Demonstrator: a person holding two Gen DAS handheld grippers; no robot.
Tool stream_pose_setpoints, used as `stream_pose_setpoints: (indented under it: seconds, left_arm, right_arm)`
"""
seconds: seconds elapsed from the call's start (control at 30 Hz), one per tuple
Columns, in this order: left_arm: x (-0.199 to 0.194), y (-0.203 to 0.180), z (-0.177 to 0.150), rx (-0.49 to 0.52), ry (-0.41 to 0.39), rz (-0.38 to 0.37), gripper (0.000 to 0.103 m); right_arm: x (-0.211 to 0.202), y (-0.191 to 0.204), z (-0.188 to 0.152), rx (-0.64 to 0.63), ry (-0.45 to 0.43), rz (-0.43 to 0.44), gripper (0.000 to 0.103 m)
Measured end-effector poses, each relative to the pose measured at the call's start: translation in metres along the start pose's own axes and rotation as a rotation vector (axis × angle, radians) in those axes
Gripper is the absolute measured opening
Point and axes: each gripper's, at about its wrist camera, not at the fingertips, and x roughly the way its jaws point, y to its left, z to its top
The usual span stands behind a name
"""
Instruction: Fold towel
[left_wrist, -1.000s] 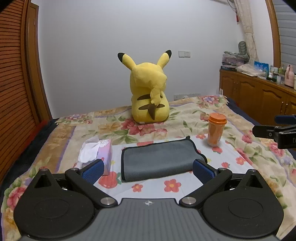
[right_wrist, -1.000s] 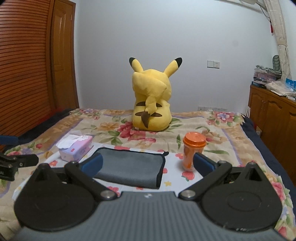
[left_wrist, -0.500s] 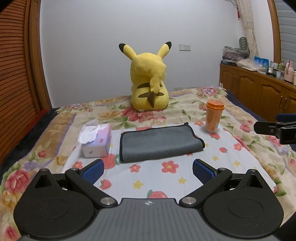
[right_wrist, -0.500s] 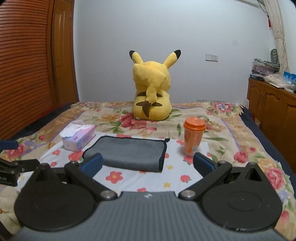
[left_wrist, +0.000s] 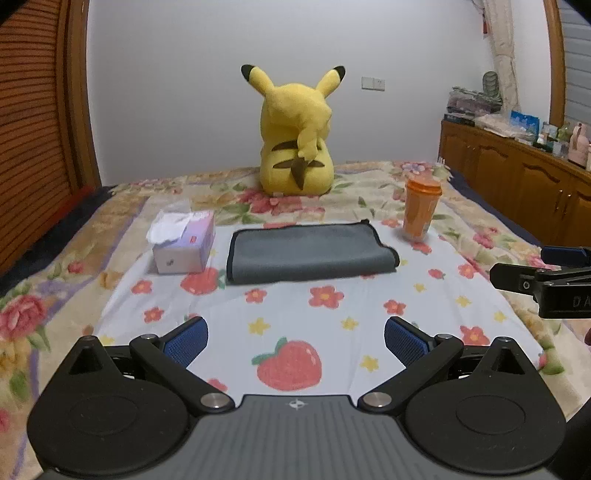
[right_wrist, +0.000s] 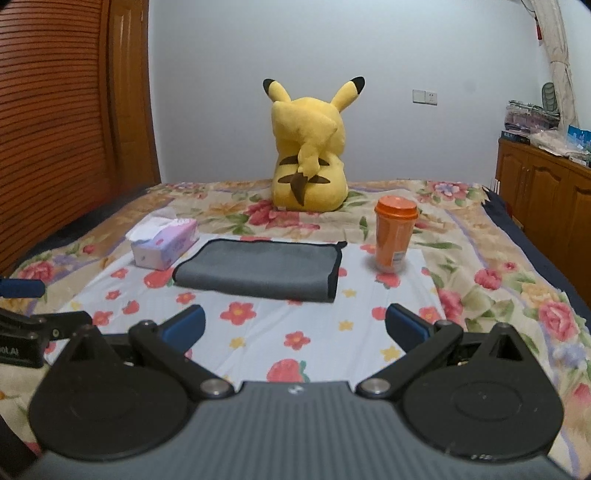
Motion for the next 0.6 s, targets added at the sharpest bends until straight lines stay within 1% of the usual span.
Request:
stream_pose_setpoints:
  seconds: [0.2,0.33,0.6]
  left_arm:
    - [0.005,-0.001,-0.011,-0.014,0.005,0.004,0.103]
    - [0.007,-0.001,-0.014,-0.009,0.007,0.008,0.103]
    - [0.008,0.004,-0.019,-0.023,-0.009,0.01,0.103]
  right_arm:
    - [0.003,-0.002,-0.013,0.007,0.016,-0.008,0.103]
    - [0.001,-0.003,-0.015,0.012,0.012,-0.011,0.103]
    - [0.007,0.002,-0.022,-0.026,0.027,-0.037,0.103]
